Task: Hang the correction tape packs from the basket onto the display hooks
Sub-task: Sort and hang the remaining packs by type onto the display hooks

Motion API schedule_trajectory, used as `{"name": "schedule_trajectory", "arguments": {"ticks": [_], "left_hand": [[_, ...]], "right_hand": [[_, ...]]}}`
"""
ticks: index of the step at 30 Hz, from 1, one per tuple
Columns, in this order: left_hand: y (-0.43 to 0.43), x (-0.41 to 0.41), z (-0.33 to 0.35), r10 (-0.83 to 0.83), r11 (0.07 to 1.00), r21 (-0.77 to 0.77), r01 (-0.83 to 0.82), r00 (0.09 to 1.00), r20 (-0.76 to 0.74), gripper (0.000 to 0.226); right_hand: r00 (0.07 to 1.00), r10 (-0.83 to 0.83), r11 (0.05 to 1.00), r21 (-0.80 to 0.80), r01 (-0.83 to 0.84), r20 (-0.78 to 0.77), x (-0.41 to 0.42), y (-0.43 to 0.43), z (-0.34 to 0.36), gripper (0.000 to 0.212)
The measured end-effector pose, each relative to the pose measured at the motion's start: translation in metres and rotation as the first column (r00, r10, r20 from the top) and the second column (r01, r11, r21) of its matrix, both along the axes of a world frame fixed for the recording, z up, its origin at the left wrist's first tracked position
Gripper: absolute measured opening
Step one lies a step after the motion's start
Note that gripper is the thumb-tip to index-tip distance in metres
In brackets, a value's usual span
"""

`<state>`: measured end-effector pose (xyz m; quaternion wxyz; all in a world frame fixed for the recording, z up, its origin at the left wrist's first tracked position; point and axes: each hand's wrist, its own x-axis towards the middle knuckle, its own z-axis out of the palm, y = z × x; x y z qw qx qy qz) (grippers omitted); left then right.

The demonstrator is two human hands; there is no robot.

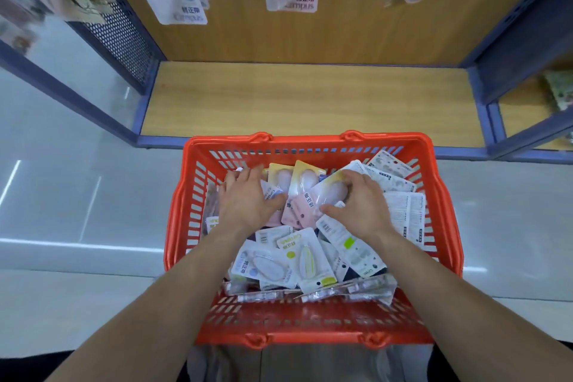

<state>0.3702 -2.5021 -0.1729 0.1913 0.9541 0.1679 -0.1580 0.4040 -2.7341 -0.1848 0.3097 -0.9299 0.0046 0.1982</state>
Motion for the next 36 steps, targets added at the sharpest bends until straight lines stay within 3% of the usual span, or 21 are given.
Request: {"name": "schedule_trajectory", "arguments": {"ticks": [7, 10, 14, 16, 20, 24, 28, 32, 36], "left_hand": [[-0.011, 0.013, -0.01, 0.036, 0.992, -0.12, -0.041, 0.999, -0.041, 0.09], [-0.009, 0.014, -0.01, 0.075, 0.984, -0.16, -0.079, 0.997, -0.028, 0.085], [-0.006, 0.015, -0.005, 0.126, 0.962, -0.243, -0.122, 0.992, 0.004, 0.05], [-0.006, 0.014, -0.006, 0.137, 0.931, -0.339, -0.136, 0.99, -0.022, 0.05], [-0.003, 0.011, -0.004, 0.124, 0.833, -0.533, -0.147, 0.989, -0.078, 0.056], [0.001, 0.012, 0.002, 0.162, 0.767, -0.619, -0.169, 0.984, -0.068, 0.058], [-0.002, 0.013, 0.01, 0.22, 0.685, -0.705, -0.187, 0.974, -0.045, 0.057], [0.009, 0.022, 0.028, 0.246, 0.659, -0.731, -0.178, 0.969, -0.014, 0.052], [0.012, 0.019, 0.033, 0.185, 0.646, -0.752, -0.135, 0.983, -0.018, 0.046]], "right_hand": [[0.992, 0.115, 0.981, 0.151, -0.122, 0.056, 0.012, 0.002, -0.004, 0.071], [0.993, 0.111, 0.975, 0.187, -0.118, 0.044, 0.019, 0.003, -0.002, 0.079], [0.988, 0.144, 0.981, 0.137, -0.135, -0.057, 0.027, 0.006, 0.002, 0.109], [0.979, 0.172, 0.977, 0.146, -0.155, -0.108, 0.028, 0.009, 0.001, 0.113], [0.966, 0.244, 0.961, 0.158, -0.229, -0.081, 0.029, 0.011, 0.002, 0.103], [0.962, 0.247, 0.947, 0.238, -0.214, -0.117, 0.027, 0.012, 0.007, 0.109], [0.961, 0.274, 0.938, 0.234, -0.257, -0.043, 0.025, 0.019, 0.016, 0.108], [0.978, 0.208, 0.947, 0.257, -0.195, -0.024, 0.028, 0.029, 0.025, 0.106], [0.971, 0.241, 0.94, 0.248, -0.235, 0.008, 0.027, 0.036, 0.024, 0.104]]}}
